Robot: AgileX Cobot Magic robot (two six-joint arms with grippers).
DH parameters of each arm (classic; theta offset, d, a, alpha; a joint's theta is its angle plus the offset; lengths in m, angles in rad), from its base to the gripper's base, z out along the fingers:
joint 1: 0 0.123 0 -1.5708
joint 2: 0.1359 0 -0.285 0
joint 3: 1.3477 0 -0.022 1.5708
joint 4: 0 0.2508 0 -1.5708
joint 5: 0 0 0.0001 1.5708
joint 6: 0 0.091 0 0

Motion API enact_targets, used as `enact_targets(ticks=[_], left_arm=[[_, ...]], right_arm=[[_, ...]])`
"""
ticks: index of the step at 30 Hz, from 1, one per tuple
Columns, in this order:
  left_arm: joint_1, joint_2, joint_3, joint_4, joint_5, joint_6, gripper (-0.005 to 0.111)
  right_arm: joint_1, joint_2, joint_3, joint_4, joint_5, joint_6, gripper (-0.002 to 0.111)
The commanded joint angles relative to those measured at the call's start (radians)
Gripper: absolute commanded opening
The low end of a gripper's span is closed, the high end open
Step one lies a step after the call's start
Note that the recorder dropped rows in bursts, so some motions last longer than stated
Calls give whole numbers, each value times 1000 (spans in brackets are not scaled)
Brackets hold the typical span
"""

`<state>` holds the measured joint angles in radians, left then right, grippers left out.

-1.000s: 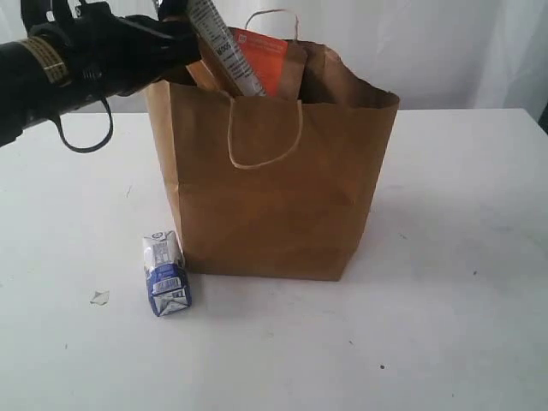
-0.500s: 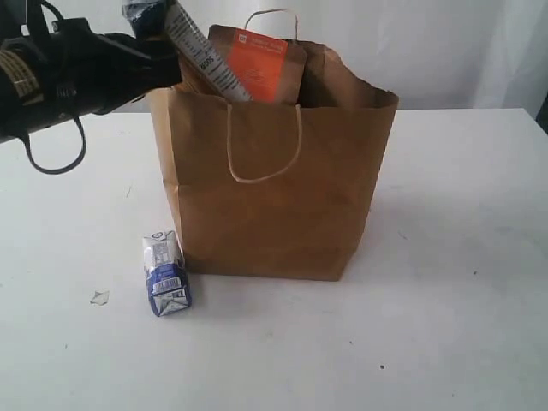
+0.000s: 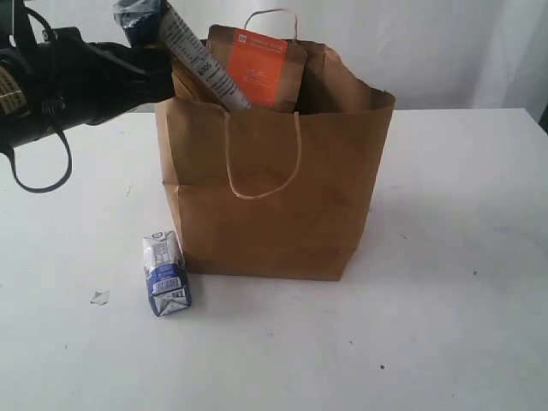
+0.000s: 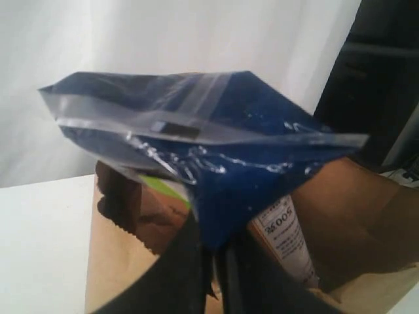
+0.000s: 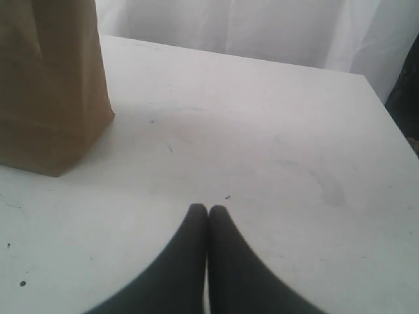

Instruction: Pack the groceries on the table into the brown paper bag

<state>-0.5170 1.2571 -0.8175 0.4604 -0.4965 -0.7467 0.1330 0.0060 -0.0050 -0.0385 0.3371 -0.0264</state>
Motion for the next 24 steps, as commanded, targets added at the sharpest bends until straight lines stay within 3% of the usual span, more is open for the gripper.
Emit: enact_targets(ticks=[1,21,24], left_arm=[[-5,-17,6,21,-33,29,0],[-5,-17,6,26,-33,29,0],[-5,-17,6,28,-39,29,7]], right_arm=[[-4,-6,5,-1,-3,4,0],[-4,-6,5,1,-3,4,0],[-4,-6,5,1,-3,4,0]])
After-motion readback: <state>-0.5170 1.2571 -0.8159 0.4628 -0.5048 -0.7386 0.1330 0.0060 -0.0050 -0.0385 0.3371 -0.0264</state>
